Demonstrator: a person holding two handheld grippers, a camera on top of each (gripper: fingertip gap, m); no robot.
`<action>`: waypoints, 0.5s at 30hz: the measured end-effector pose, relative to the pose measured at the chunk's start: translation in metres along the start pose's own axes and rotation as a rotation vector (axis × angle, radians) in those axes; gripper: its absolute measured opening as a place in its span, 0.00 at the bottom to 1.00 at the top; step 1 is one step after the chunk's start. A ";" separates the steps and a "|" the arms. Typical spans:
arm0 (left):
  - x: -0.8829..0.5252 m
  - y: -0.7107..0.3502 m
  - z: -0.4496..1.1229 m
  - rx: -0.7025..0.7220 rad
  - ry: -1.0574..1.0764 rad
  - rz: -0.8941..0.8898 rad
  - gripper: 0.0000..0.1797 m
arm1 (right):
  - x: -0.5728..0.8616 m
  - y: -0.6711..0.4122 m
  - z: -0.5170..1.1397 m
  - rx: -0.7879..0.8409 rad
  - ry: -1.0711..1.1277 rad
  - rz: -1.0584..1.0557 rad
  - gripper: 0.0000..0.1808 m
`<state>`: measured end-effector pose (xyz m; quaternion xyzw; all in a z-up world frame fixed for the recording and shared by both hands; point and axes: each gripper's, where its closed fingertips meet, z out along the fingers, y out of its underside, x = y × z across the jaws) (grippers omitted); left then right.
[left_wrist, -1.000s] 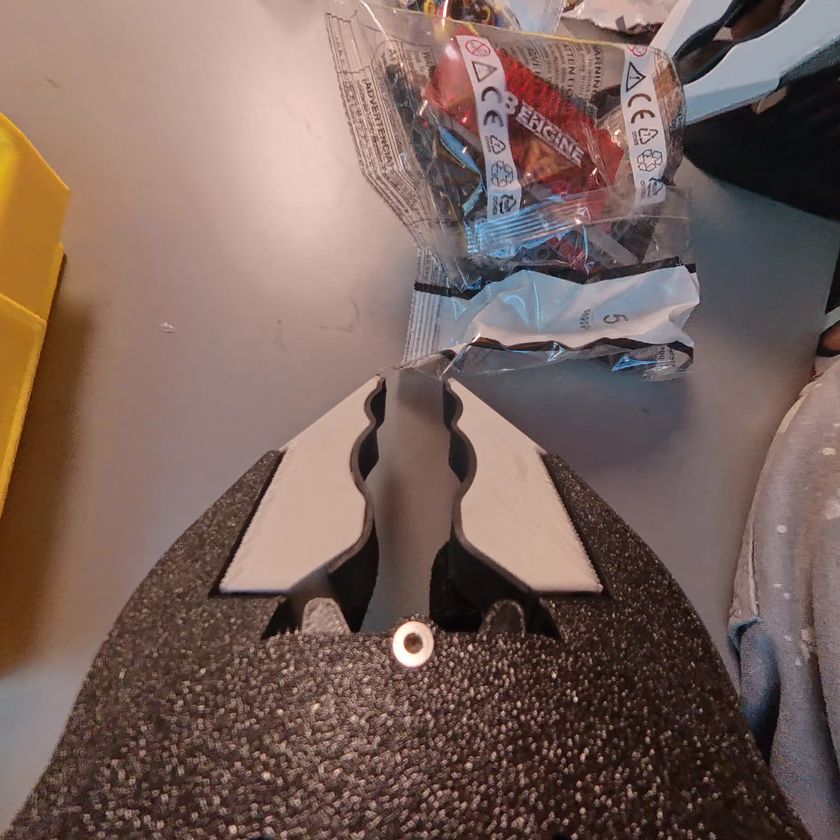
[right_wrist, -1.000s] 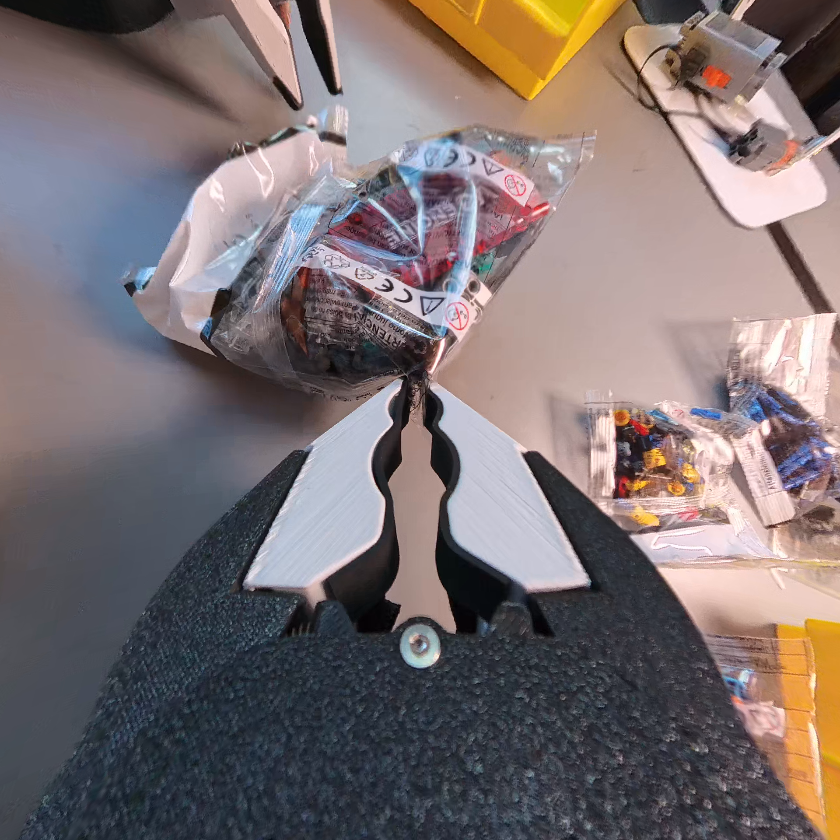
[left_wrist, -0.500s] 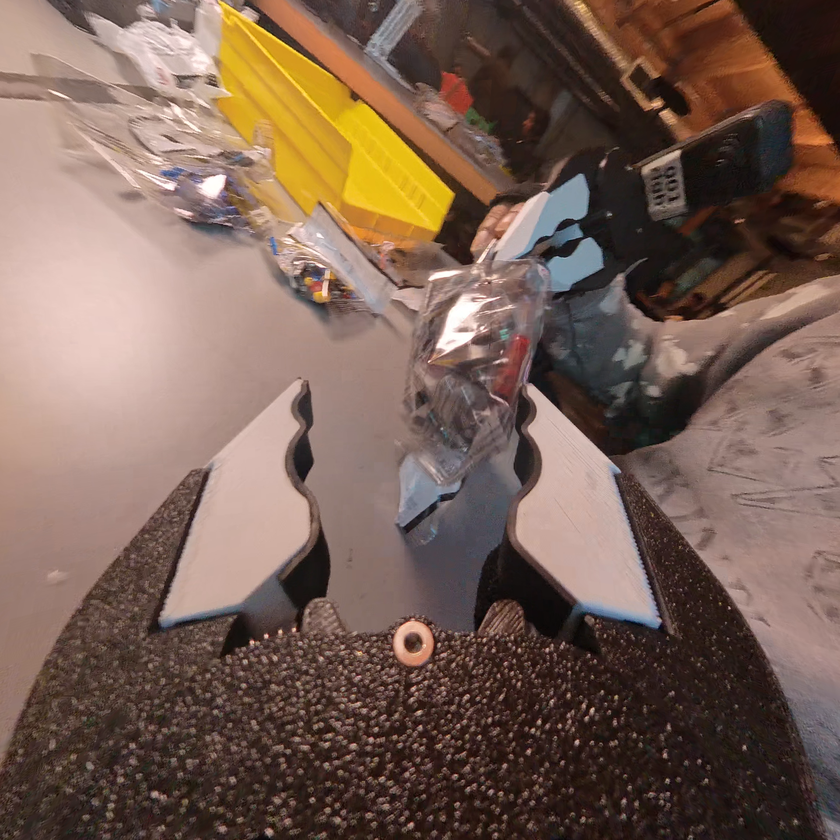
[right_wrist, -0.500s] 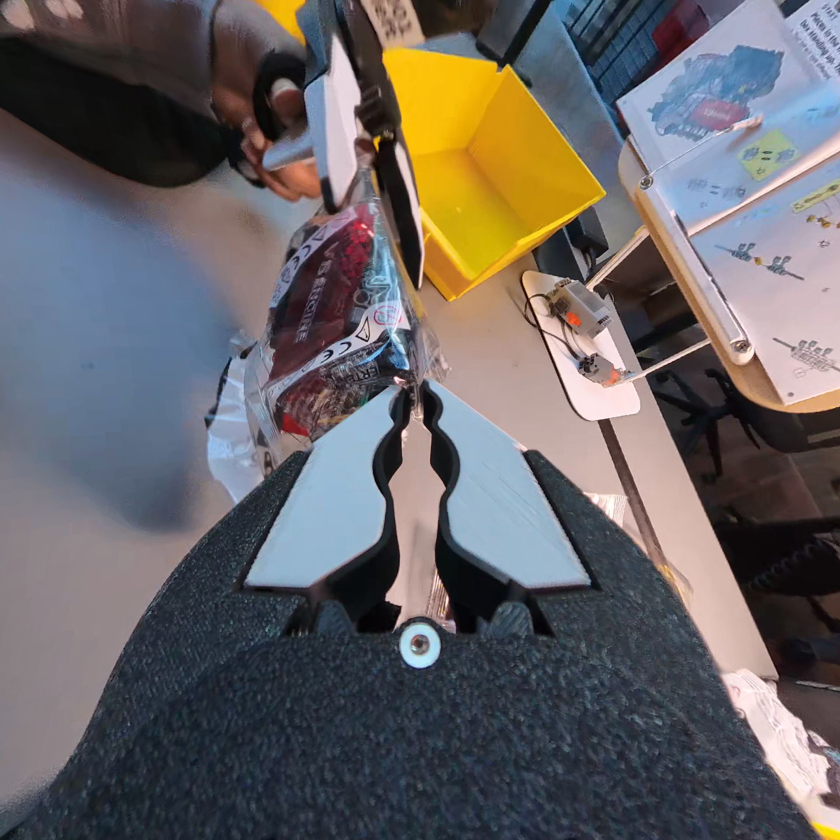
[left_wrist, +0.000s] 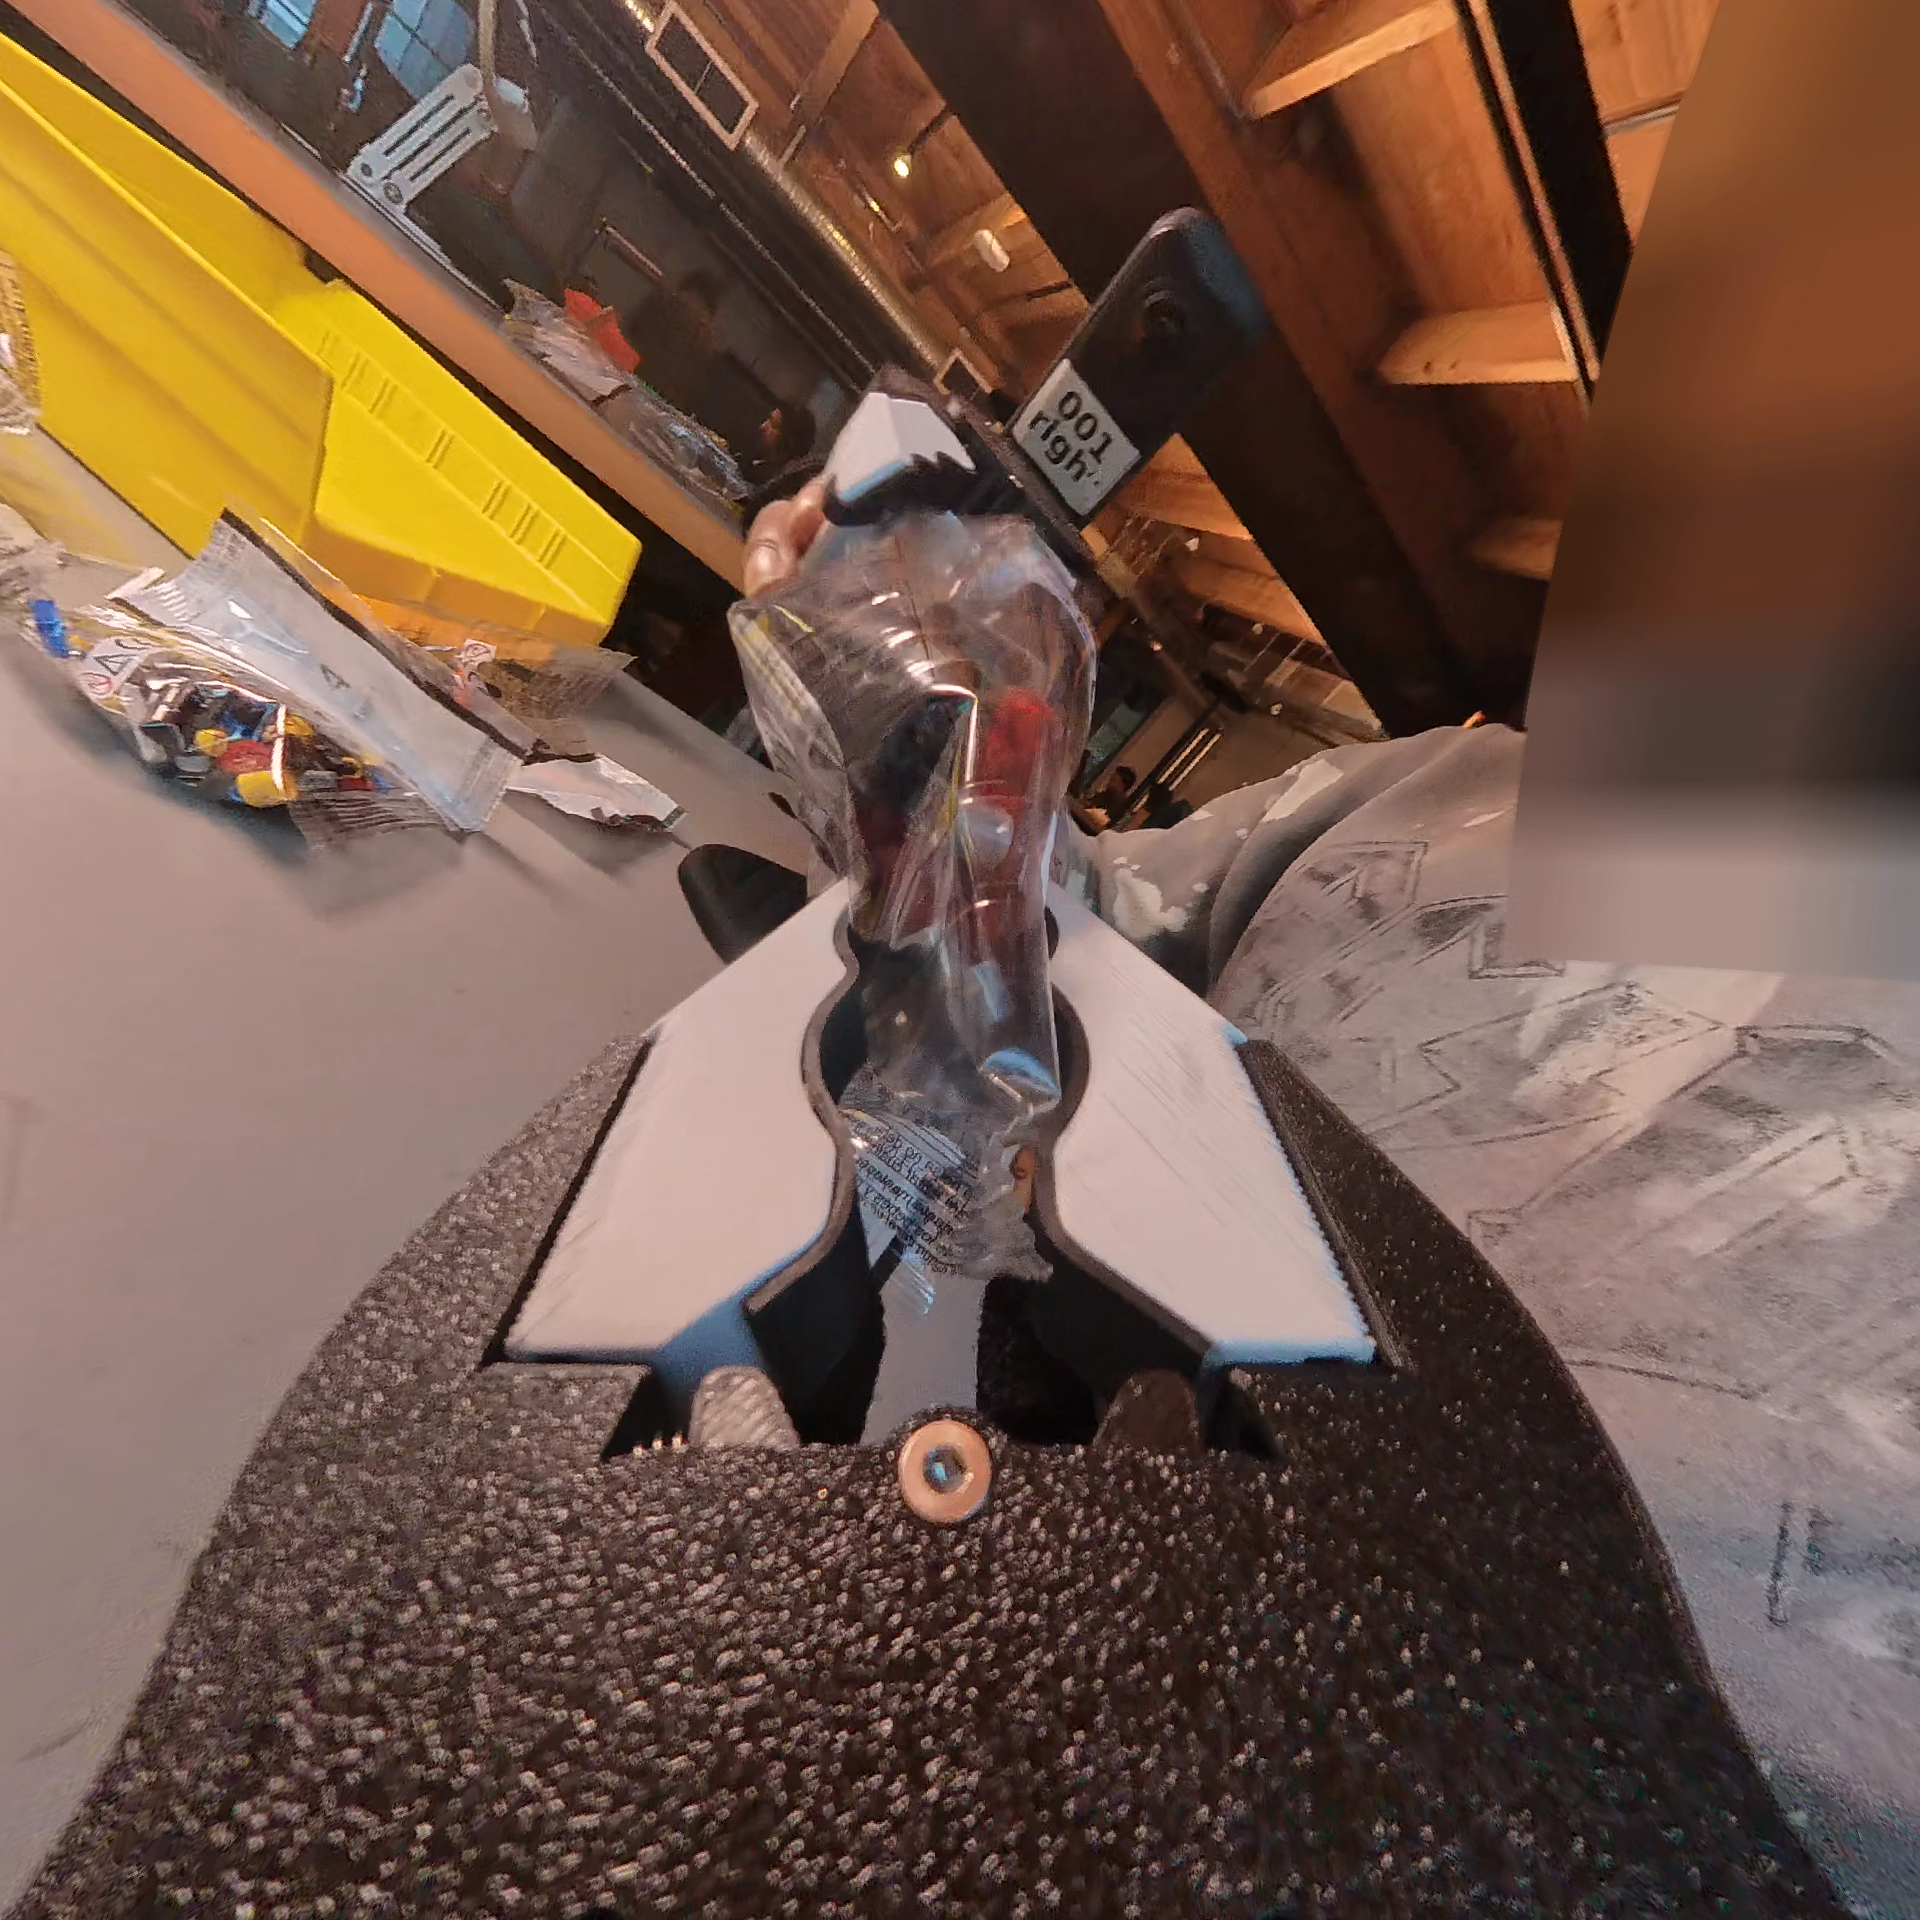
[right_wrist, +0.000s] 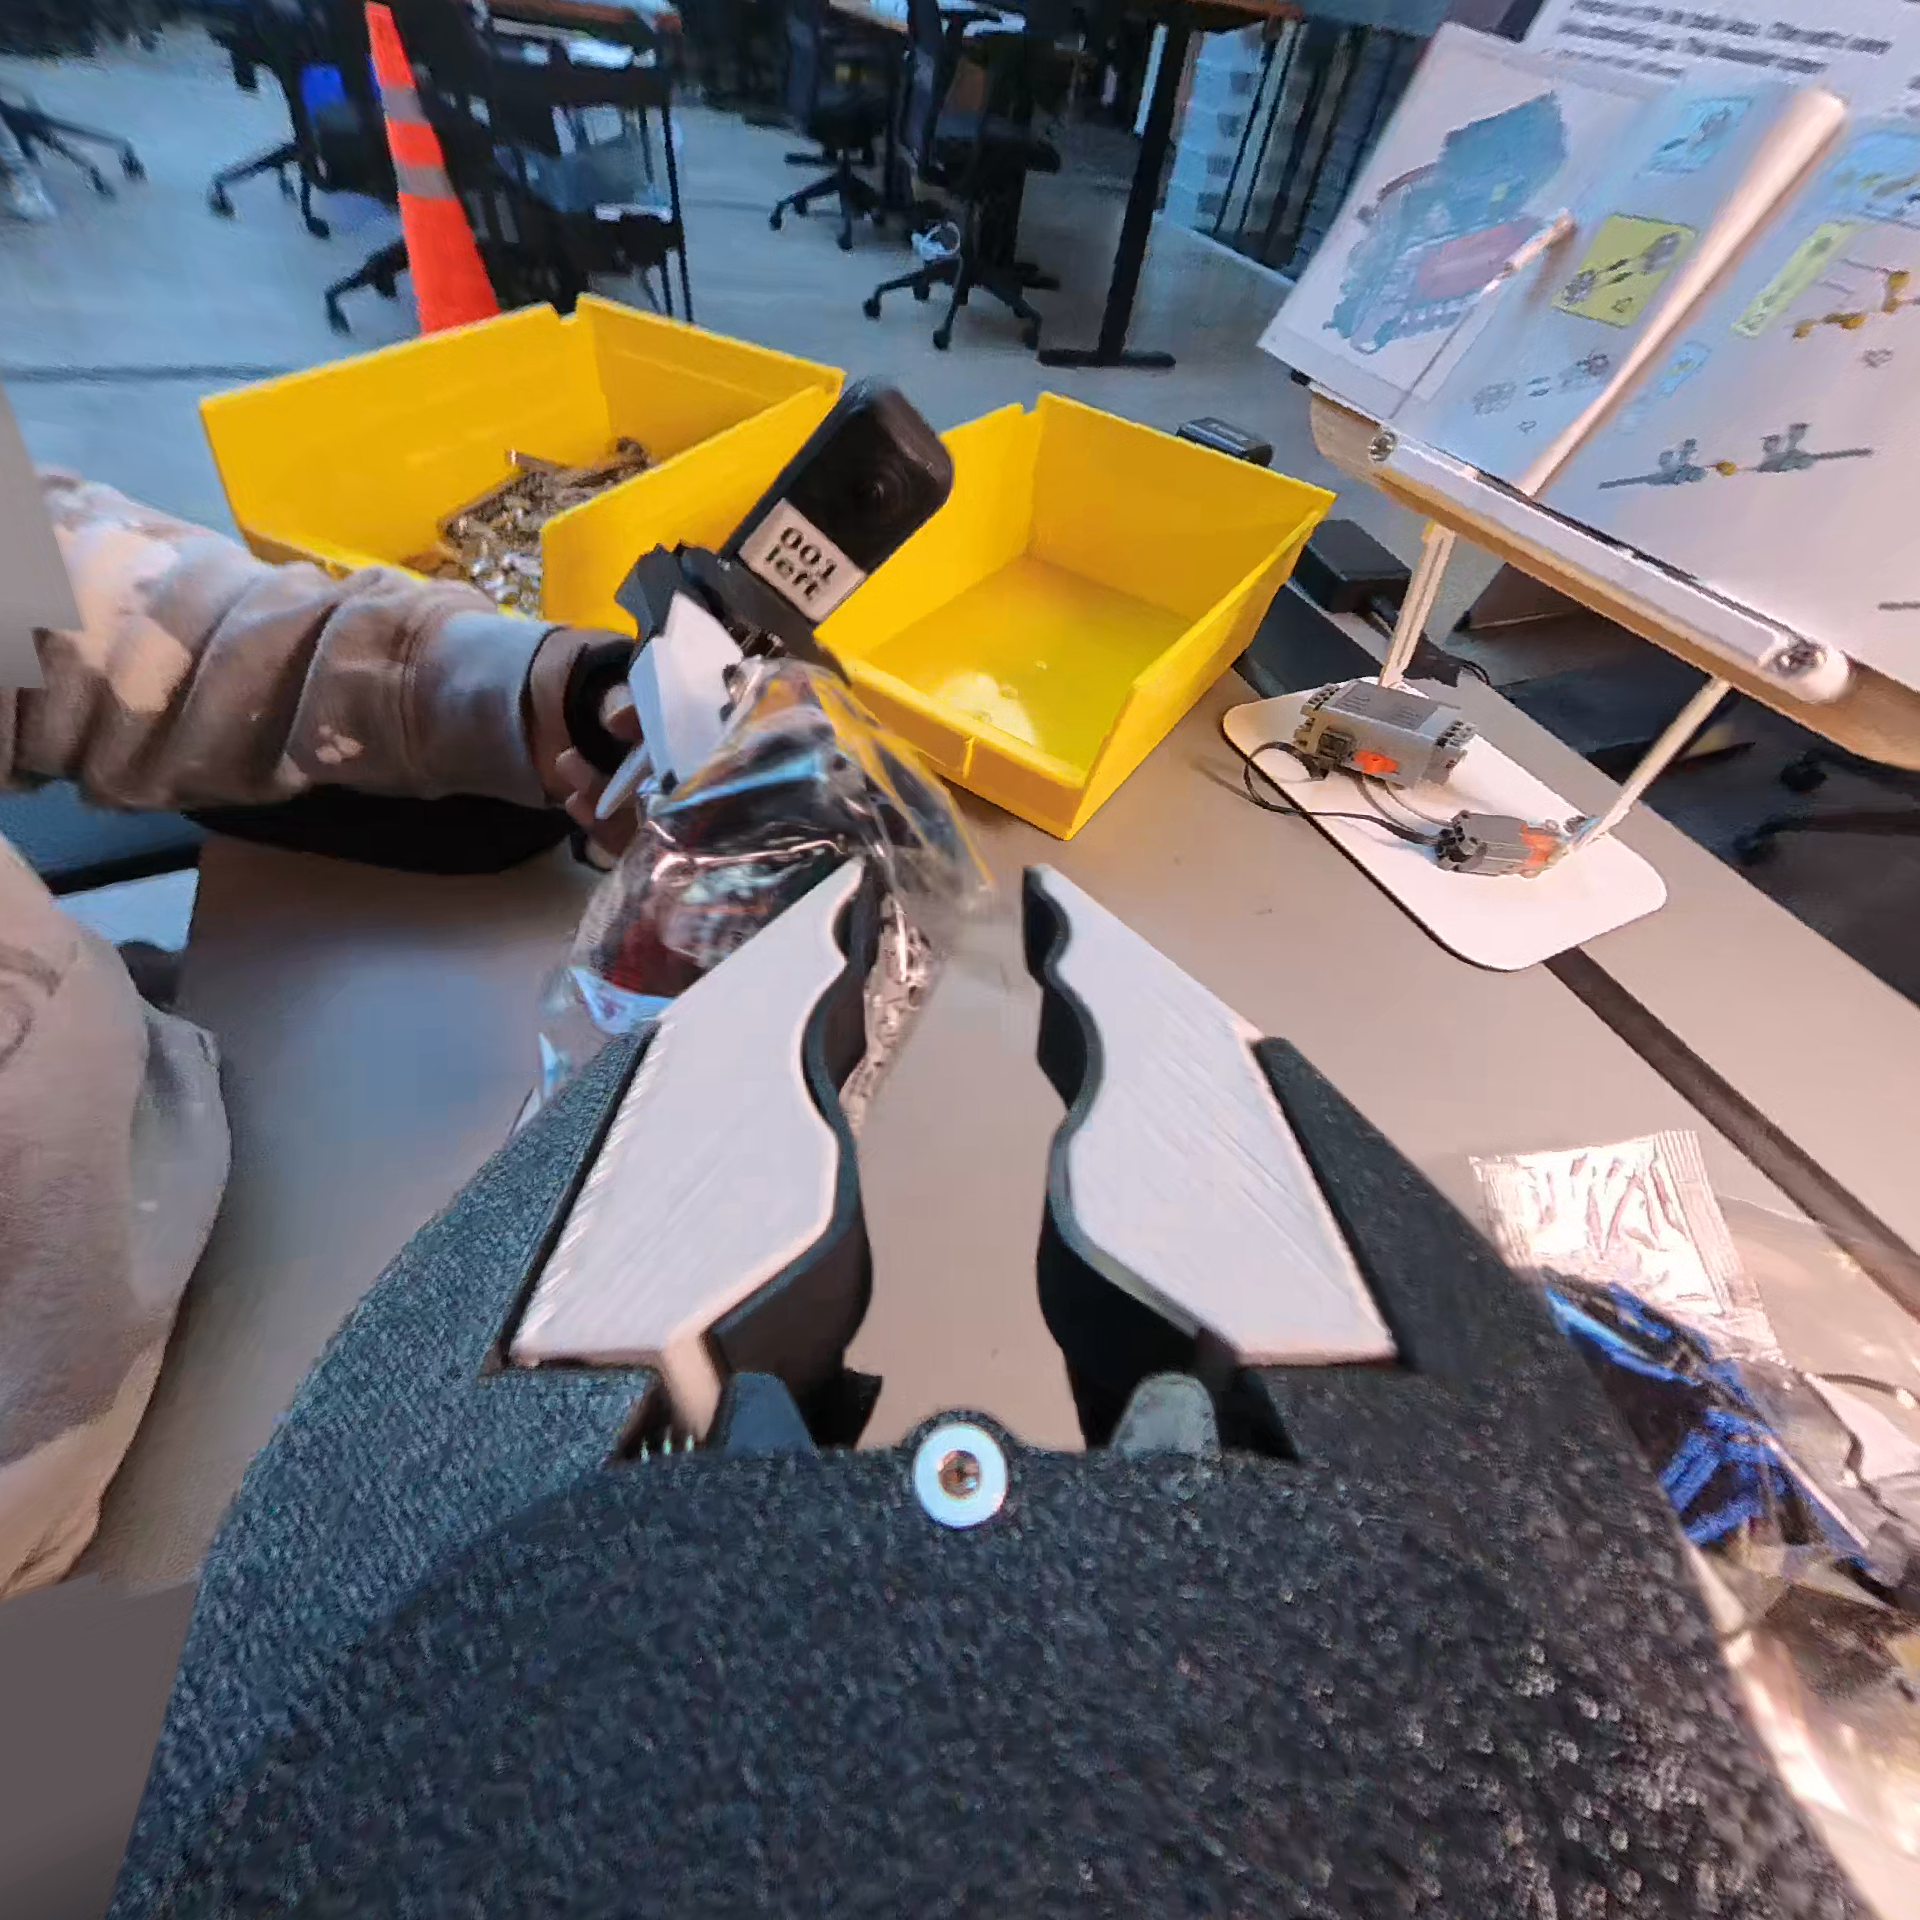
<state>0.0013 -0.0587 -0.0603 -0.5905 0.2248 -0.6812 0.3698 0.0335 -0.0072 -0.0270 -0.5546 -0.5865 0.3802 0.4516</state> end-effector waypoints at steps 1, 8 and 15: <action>0.002 0.000 -0.001 0.016 0.024 -0.014 0.10 | 0.005 -0.002 -0.006 0.033 0.001 0.053 0.18; 0.006 -0.026 -0.029 0.196 0.089 -0.050 0.07 | -0.020 0.006 -0.034 0.147 -0.164 0.257 0.41; -0.010 -0.034 -0.034 0.278 0.044 -0.192 0.07 | -0.024 0.017 0.001 0.149 -0.105 0.328 0.19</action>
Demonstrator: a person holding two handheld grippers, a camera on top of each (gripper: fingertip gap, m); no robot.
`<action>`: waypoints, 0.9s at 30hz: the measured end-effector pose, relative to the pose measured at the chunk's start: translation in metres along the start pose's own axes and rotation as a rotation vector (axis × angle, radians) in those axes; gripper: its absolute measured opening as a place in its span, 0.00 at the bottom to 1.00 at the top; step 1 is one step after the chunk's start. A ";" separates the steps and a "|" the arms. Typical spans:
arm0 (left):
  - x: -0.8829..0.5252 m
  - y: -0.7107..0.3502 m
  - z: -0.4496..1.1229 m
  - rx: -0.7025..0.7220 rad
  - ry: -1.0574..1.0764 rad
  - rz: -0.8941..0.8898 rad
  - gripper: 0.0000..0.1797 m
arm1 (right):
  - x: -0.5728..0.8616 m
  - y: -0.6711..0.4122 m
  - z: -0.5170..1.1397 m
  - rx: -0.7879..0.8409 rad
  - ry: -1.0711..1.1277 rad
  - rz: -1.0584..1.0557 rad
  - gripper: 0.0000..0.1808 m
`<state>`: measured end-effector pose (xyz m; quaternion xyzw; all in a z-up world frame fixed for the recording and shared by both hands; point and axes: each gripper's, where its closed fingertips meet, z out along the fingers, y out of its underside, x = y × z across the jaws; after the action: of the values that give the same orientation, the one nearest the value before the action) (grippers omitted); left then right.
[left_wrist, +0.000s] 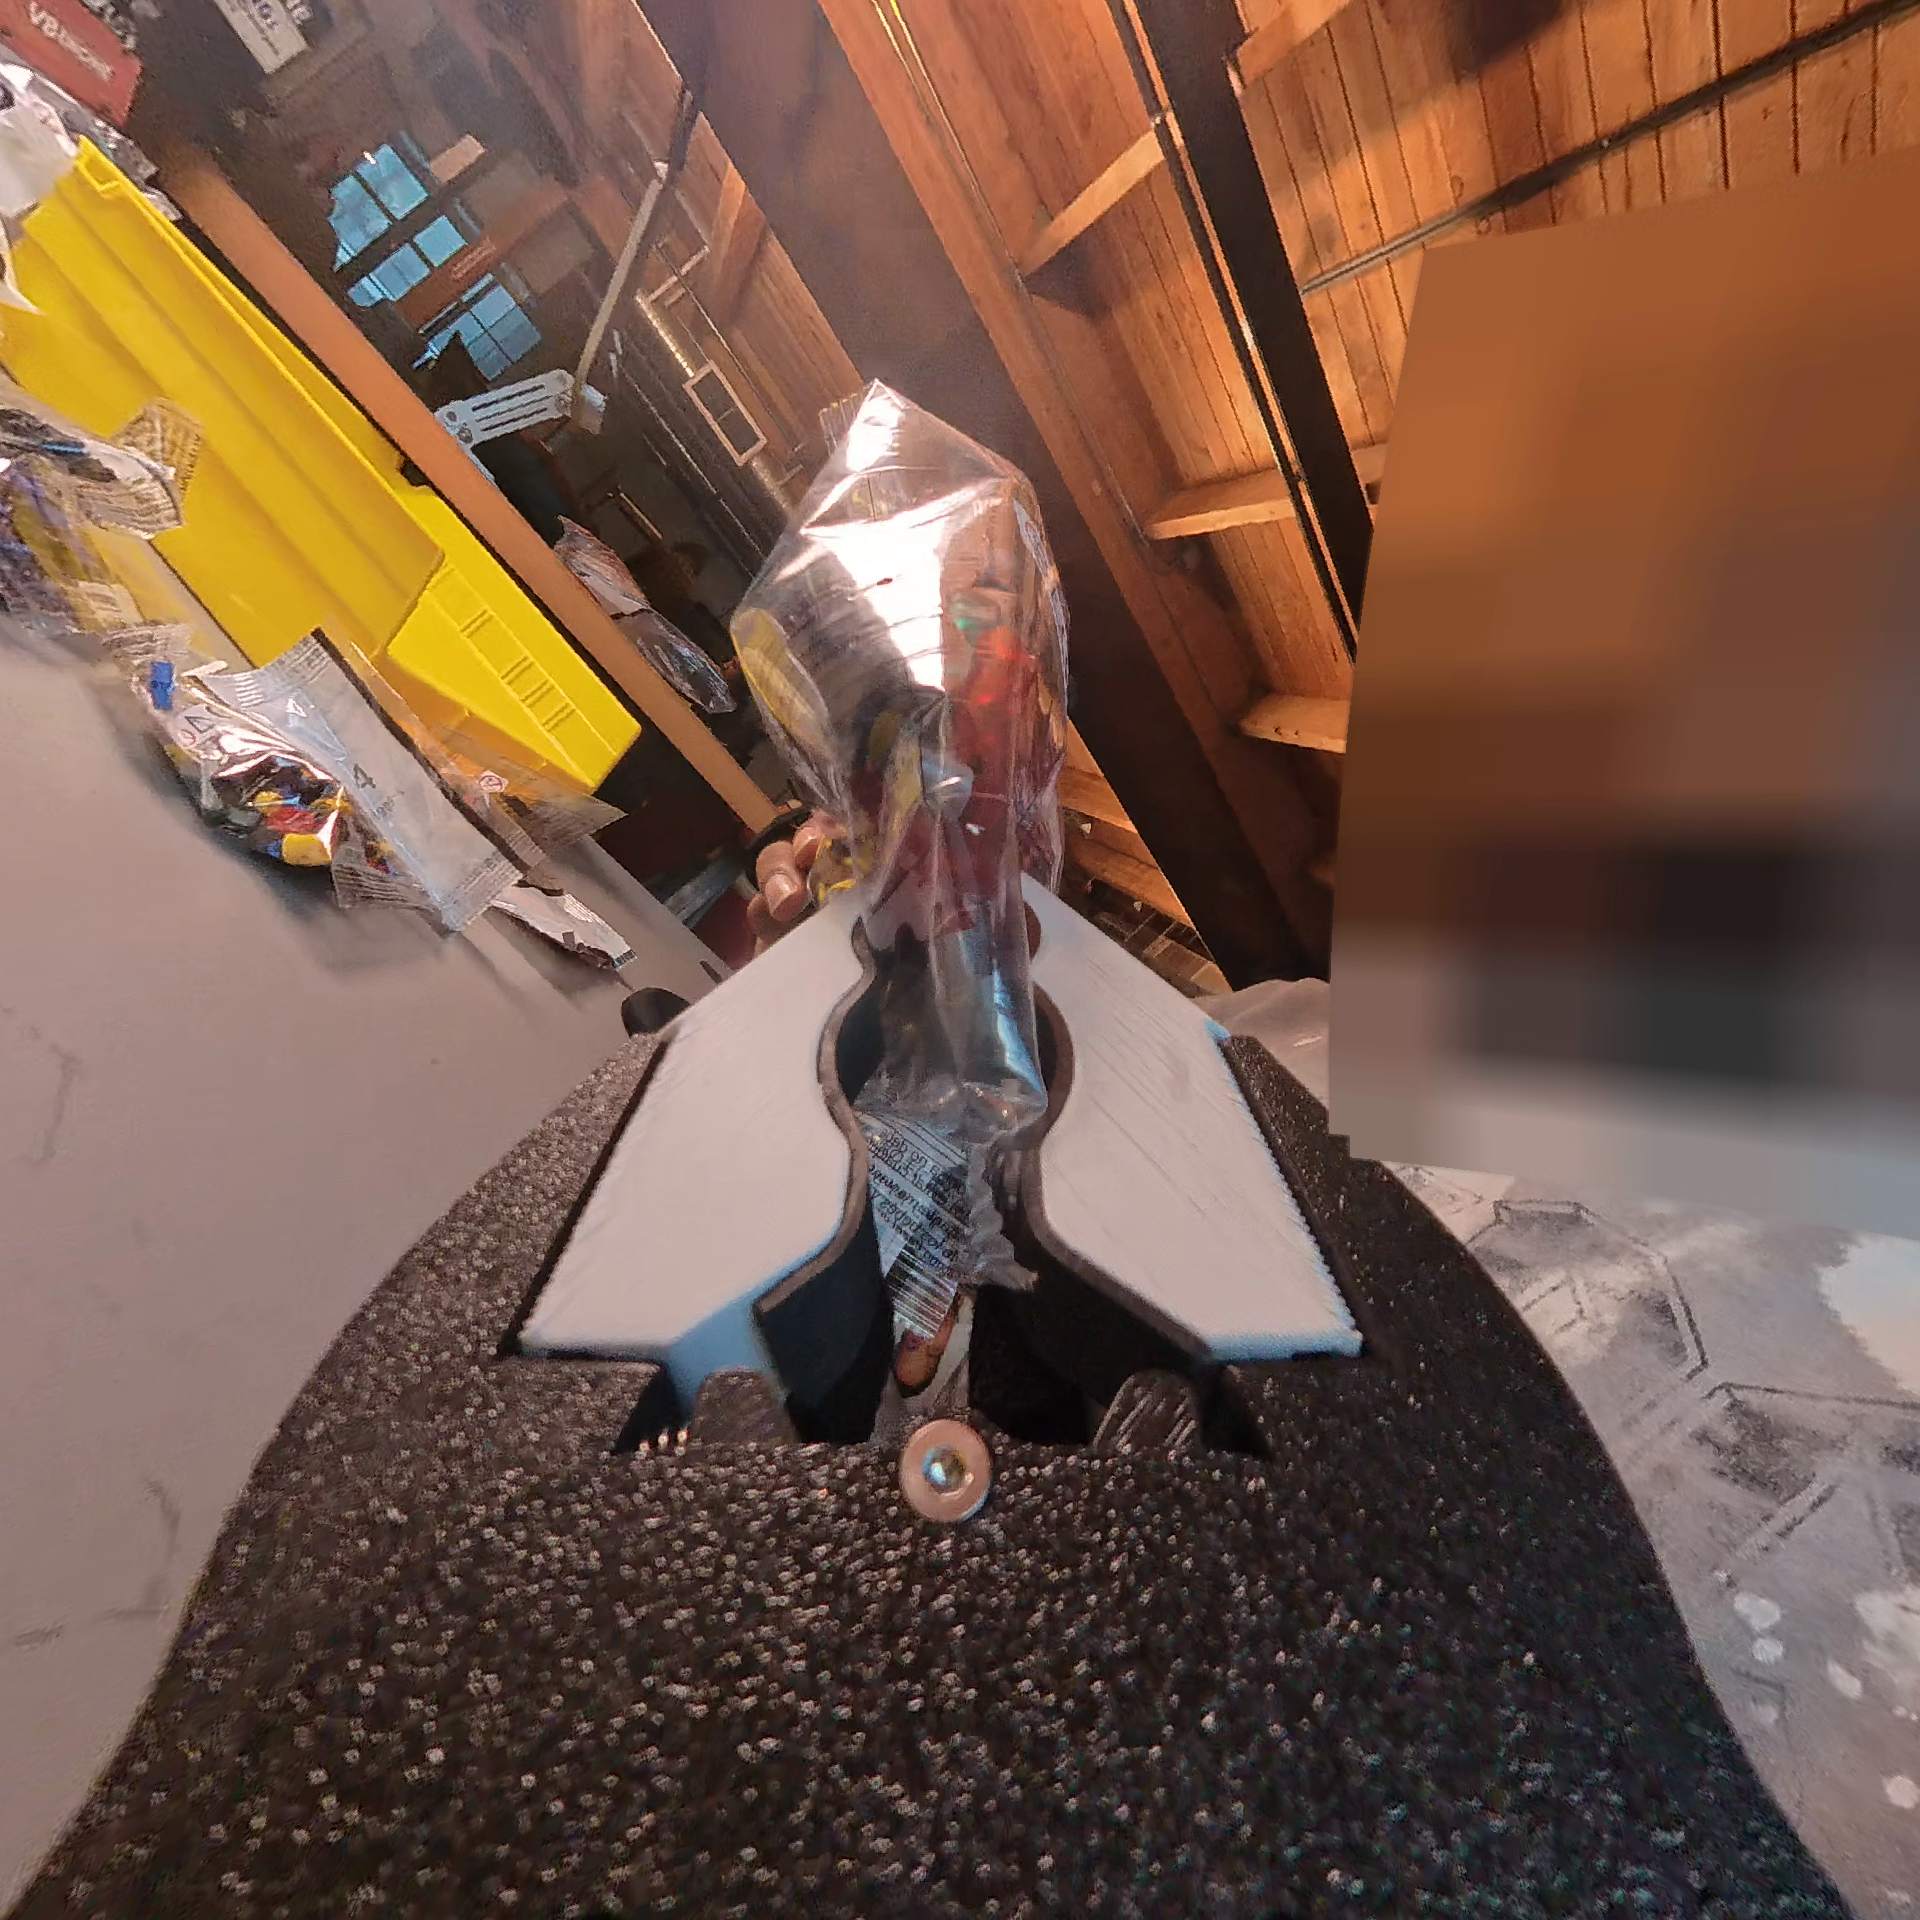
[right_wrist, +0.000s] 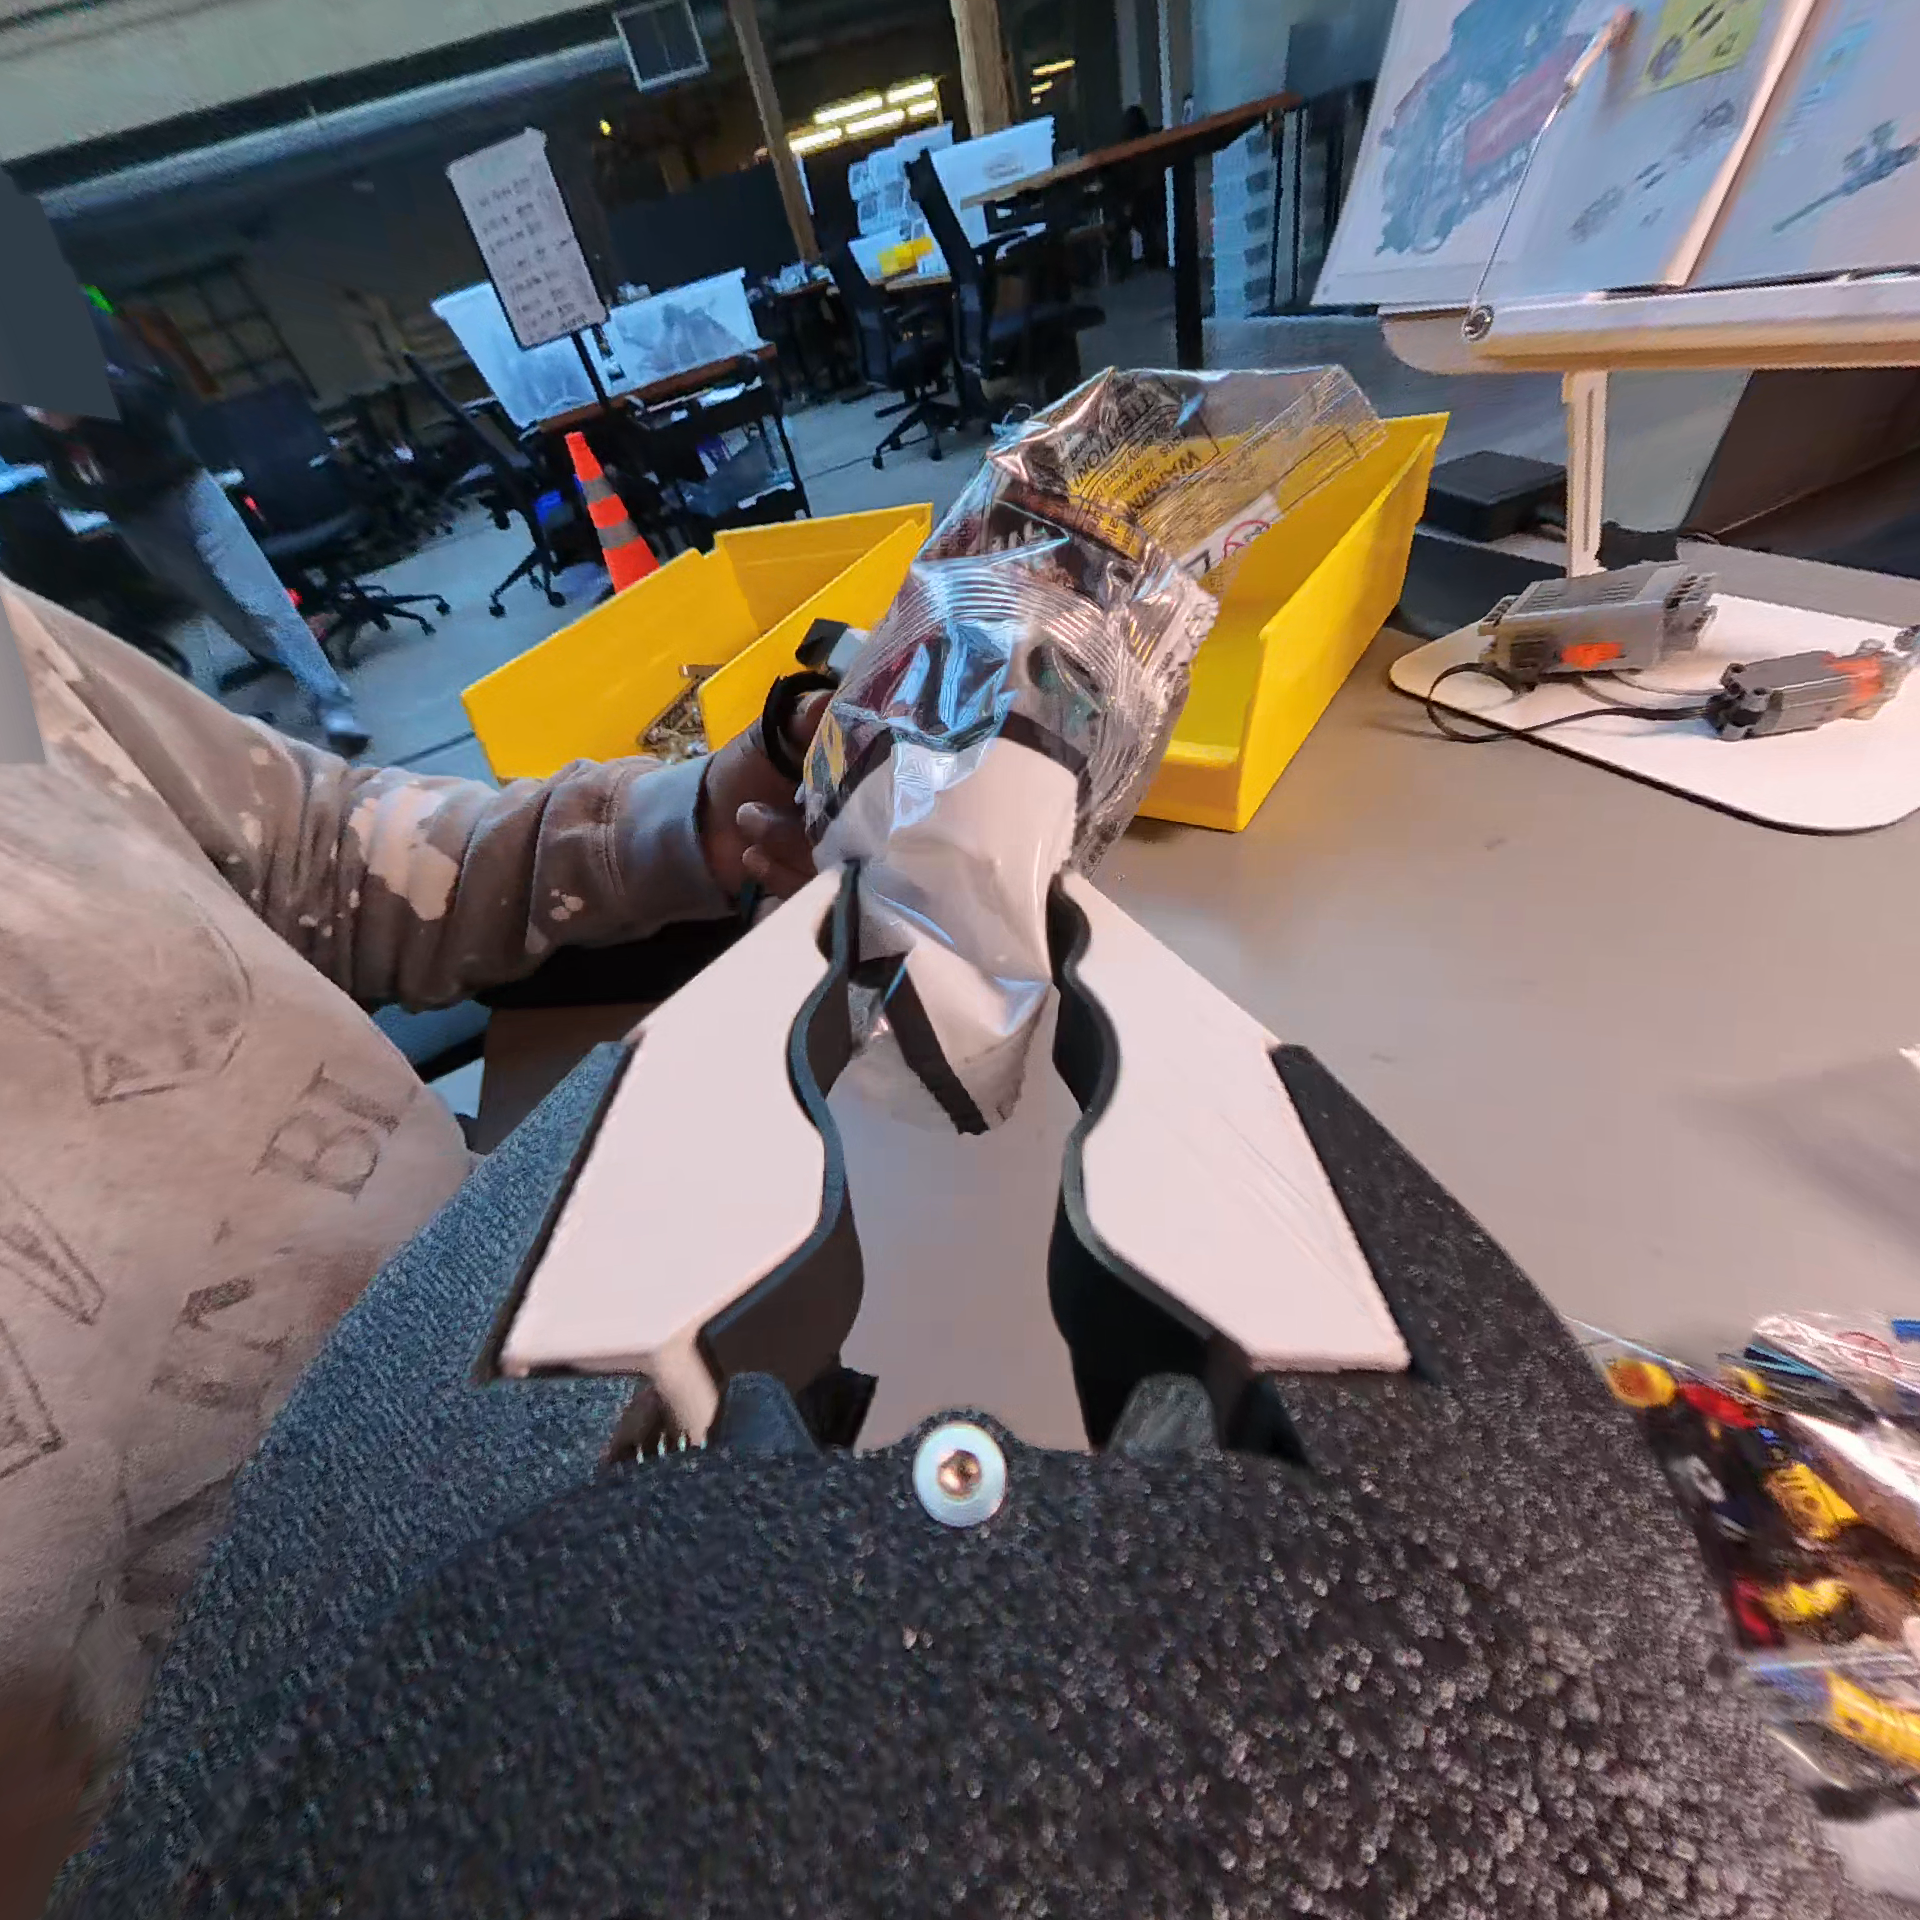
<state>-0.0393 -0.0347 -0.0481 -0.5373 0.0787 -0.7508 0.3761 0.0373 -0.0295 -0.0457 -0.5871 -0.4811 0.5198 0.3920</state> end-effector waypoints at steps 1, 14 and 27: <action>-0.002 -0.002 -0.001 0.016 -0.011 -0.027 0.07 | 0.002 -0.001 0.001 0.018 -0.018 0.040 0.18; -0.015 -0.002 -0.011 0.071 -0.062 -0.179 0.11 | 0.003 0.000 0.010 0.181 -0.294 0.557 0.10; -0.013 -0.003 -0.019 0.008 -0.192 0.102 0.09 | 0.024 0.013 0.021 0.092 -0.222 0.337 0.12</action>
<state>-0.0554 -0.0290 -0.0639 -0.6006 0.0664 -0.6761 0.4217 0.0187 -0.0097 -0.0667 -0.5800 -0.3921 0.6609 0.2702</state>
